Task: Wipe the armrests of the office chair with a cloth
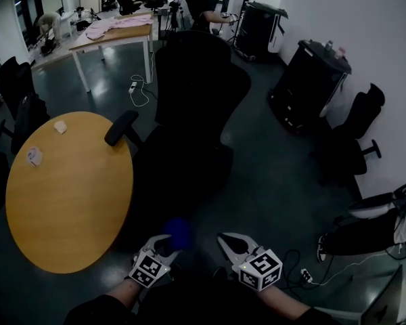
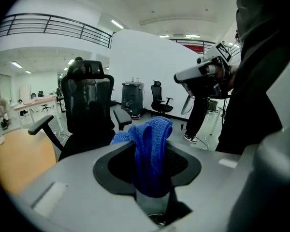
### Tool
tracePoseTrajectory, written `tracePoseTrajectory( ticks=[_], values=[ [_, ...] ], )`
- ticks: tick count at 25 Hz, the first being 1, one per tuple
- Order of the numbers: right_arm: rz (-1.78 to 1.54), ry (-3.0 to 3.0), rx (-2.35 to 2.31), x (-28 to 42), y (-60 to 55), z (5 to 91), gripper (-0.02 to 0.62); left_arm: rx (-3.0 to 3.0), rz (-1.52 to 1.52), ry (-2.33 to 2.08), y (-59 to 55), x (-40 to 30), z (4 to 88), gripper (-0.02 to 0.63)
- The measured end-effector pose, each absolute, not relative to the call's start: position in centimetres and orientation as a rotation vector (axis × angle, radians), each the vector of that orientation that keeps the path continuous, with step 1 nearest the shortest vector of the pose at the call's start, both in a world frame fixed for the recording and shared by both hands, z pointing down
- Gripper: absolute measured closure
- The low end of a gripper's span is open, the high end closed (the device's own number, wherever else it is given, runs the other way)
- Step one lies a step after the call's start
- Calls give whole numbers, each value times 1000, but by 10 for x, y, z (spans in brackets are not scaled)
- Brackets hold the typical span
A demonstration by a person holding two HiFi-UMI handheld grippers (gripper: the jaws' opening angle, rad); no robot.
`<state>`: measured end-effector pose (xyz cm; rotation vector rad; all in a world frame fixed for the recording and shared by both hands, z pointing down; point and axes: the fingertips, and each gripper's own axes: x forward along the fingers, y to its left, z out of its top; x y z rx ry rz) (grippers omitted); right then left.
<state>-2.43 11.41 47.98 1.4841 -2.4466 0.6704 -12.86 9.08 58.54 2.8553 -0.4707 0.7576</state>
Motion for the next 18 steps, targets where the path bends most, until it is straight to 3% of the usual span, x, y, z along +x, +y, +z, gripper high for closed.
tracePoseTrajectory(
  ticks=[18],
  values=[
    [679, -2697, 1086, 26, 184, 492, 591, 2690, 590, -1044, 184, -87, 496, 446]
  ],
)
